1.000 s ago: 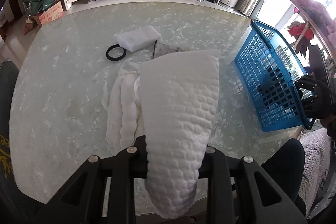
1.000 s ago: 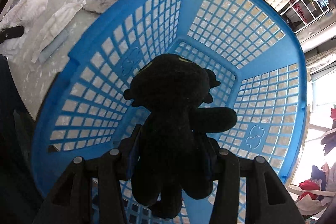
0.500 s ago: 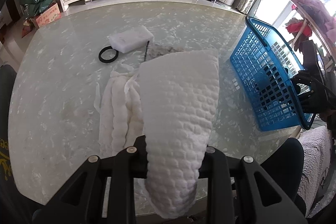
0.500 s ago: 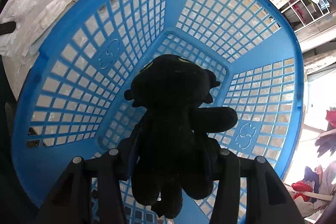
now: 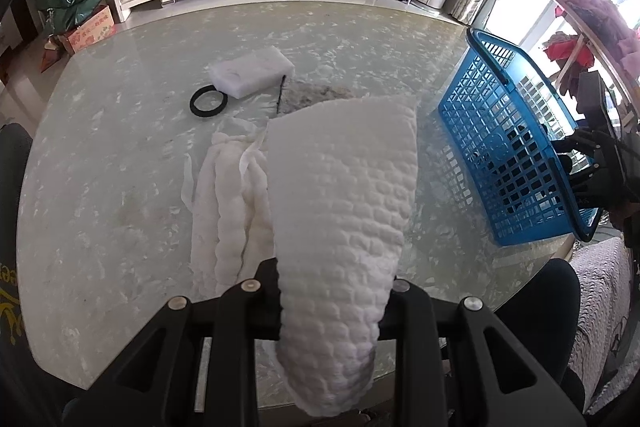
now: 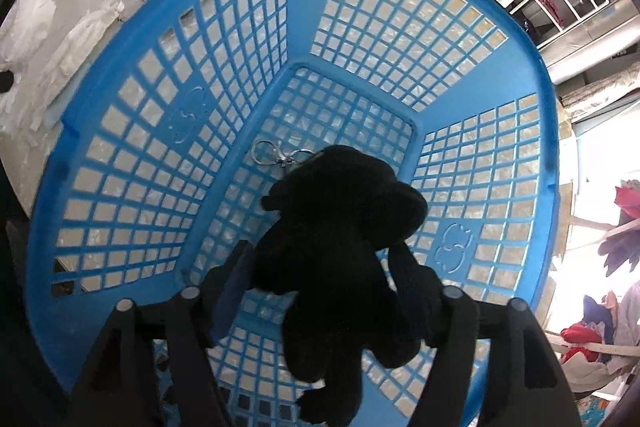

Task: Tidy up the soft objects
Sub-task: 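Carry the black plush toy into the blue basket and release it with the right gripper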

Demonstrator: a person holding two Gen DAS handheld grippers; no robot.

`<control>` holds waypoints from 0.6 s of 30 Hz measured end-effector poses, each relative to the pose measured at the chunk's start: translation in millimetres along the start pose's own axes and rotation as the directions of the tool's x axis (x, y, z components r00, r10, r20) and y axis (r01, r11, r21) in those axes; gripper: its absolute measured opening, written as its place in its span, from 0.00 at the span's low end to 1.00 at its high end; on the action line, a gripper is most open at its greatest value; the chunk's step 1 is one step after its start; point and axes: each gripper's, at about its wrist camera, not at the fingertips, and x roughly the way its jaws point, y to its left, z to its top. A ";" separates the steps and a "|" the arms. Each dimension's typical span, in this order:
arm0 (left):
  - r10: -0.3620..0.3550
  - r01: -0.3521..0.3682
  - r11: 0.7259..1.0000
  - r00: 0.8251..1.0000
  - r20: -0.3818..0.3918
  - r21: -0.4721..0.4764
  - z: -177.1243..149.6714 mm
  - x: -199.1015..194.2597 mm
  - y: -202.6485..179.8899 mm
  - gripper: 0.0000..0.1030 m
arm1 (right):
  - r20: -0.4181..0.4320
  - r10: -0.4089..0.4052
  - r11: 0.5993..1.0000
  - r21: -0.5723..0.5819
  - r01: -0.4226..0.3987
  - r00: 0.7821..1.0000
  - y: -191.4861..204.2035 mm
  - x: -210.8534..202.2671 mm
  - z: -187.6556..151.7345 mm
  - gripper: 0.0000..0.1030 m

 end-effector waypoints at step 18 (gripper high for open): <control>0.000 0.000 1.000 1.000 0.021 -0.016 -7.4 -15.3 11.9 0.25 | 0.096 -0.054 0.998 0.015 0.053 0.994 29.9 -24.1 12.7 0.95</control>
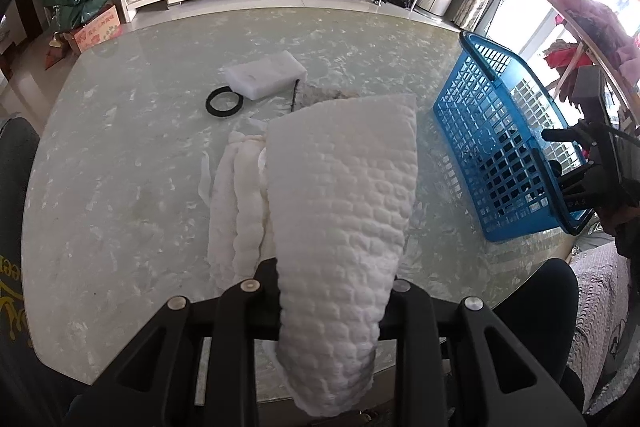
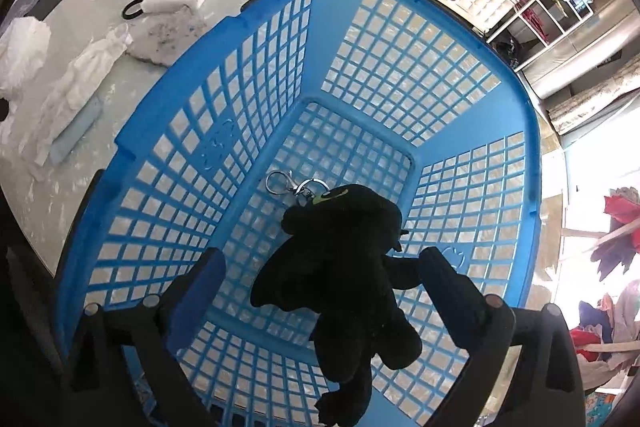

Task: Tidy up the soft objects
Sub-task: 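Carry the black plush toy into the blue basket and release it with the right gripper, then lower the white quilted pad into the blue basket and open the left gripper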

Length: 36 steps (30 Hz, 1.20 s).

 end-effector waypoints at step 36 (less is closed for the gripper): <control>-0.051 0.028 0.978 0.993 0.108 0.207 36.2 -47.1 -76.3 0.25 | 0.236 -0.094 0.936 0.351 0.005 0.967 -40.7 -83.8 -72.1 1.00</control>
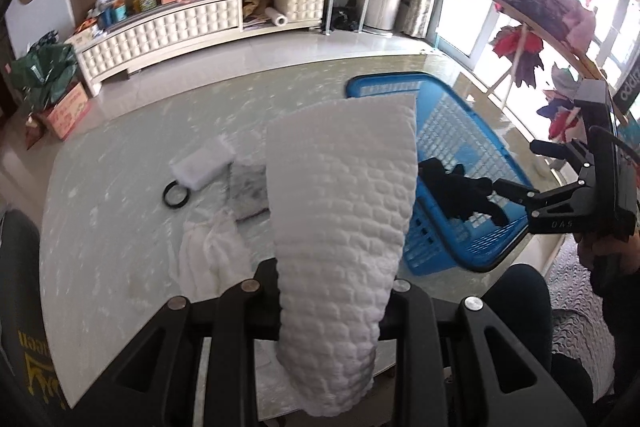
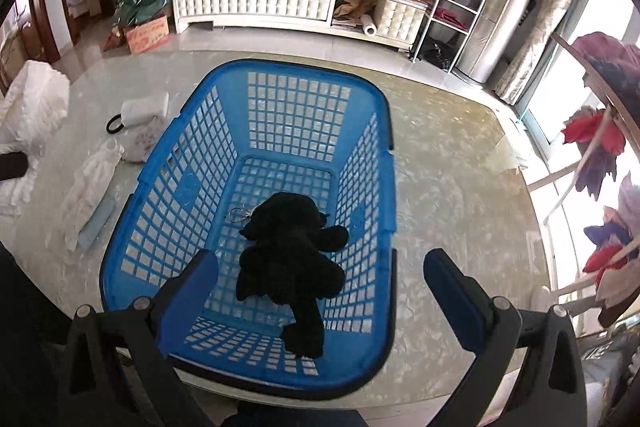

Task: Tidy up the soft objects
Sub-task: 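Lower the white quilted pad into the blue basket and open the left gripper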

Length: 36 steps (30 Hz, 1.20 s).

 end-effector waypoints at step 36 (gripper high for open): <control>-0.085 0.143 0.937 0.978 -0.190 0.319 60.2 112.1 -113.5 0.25 | -0.050 0.037 0.980 0.197 -0.026 0.998 -57.2 17.3 -19.9 1.00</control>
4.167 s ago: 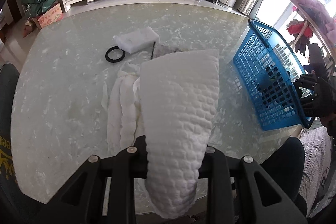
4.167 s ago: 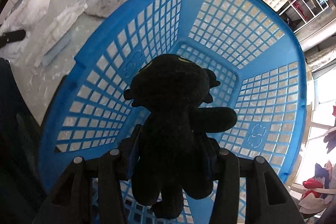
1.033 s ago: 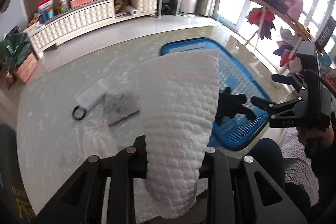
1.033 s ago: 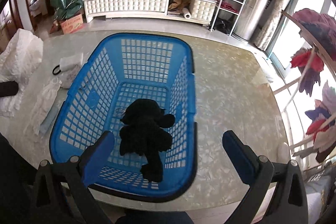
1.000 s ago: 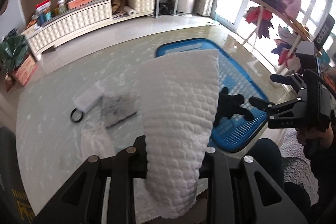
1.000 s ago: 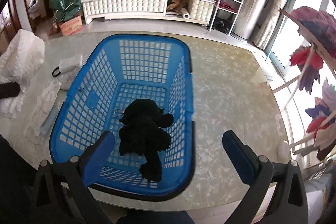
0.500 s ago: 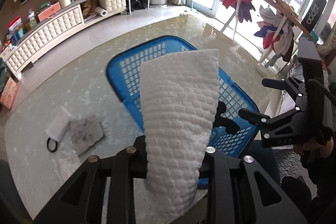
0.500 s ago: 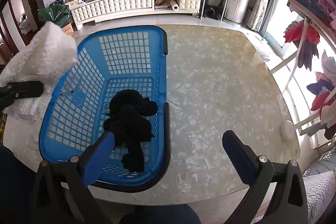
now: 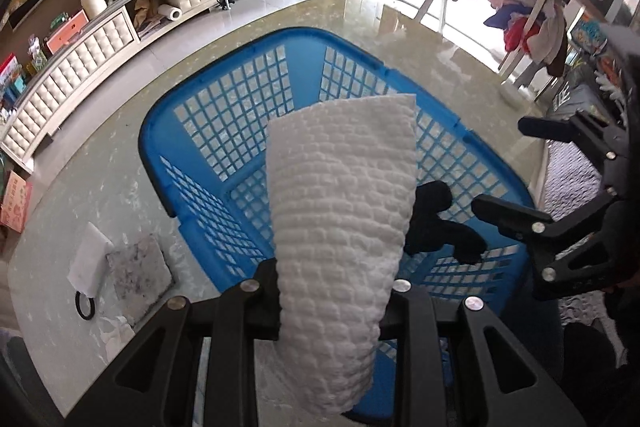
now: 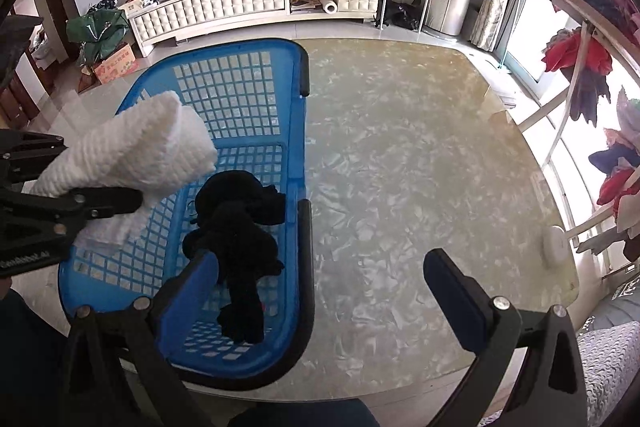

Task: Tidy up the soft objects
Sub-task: 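Lower the white quilted pad into the blue basket and open the left gripper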

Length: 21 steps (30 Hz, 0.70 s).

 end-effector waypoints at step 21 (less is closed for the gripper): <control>0.117 -0.112 0.988 0.992 -0.044 0.102 19.4 32.7 -19.1 0.32 | -0.030 0.022 0.999 0.029 -0.021 0.999 -10.3 7.3 -1.4 1.00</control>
